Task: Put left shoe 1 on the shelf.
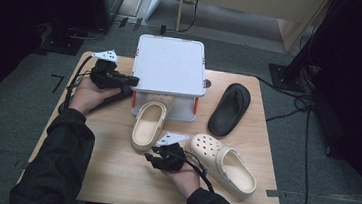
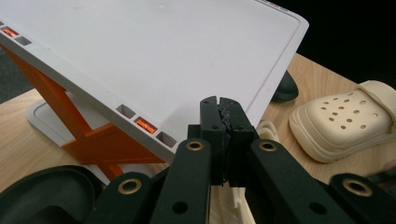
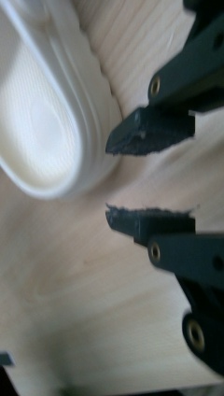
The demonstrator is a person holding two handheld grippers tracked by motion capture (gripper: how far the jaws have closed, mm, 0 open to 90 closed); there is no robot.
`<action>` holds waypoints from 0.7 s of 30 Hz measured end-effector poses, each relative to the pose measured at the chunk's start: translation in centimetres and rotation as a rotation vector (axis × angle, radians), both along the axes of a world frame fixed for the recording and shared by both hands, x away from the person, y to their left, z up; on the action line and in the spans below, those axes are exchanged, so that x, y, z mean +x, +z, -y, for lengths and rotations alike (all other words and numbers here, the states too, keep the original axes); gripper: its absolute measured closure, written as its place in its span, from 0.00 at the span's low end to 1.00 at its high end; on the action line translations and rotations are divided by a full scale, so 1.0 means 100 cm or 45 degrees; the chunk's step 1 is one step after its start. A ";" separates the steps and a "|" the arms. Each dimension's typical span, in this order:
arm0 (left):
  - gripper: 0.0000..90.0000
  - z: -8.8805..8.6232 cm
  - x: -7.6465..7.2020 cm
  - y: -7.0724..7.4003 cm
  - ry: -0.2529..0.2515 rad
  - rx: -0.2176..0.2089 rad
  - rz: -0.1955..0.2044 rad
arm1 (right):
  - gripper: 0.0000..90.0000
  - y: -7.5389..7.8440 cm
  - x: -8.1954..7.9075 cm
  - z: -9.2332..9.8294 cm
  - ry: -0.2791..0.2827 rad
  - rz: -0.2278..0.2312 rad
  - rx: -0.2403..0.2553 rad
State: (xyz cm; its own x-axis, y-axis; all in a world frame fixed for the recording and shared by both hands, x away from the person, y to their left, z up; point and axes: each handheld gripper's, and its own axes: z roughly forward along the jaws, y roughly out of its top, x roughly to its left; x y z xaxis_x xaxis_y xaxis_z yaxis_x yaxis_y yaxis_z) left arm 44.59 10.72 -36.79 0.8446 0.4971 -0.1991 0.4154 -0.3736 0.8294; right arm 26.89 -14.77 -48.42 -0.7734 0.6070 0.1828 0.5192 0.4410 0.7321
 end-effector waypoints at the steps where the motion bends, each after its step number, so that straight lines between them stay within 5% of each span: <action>1: 1.00 0.000 0.000 0.000 0.000 -0.001 0.000 | 0.73 -0.001 -0.002 -0.003 0.020 0.017 -0.009; 11: 1.00 0.000 0.000 0.000 -0.001 -0.003 0.001 | 0.72 -0.012 -0.002 -0.038 0.149 0.100 0.006; 21: 1.00 0.000 0.000 0.000 0.000 -0.006 -0.001 | 0.74 -0.003 0.012 -0.024 0.054 0.166 -0.052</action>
State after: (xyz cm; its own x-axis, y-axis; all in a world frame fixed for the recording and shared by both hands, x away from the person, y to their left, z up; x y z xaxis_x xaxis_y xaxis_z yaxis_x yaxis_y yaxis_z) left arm 44.58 10.72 -36.84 0.8443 0.4962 -0.2023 0.4163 -0.3696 0.8307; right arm 28.07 -12.42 -48.69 -0.8140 0.5783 0.0548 0.4011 0.4914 0.7731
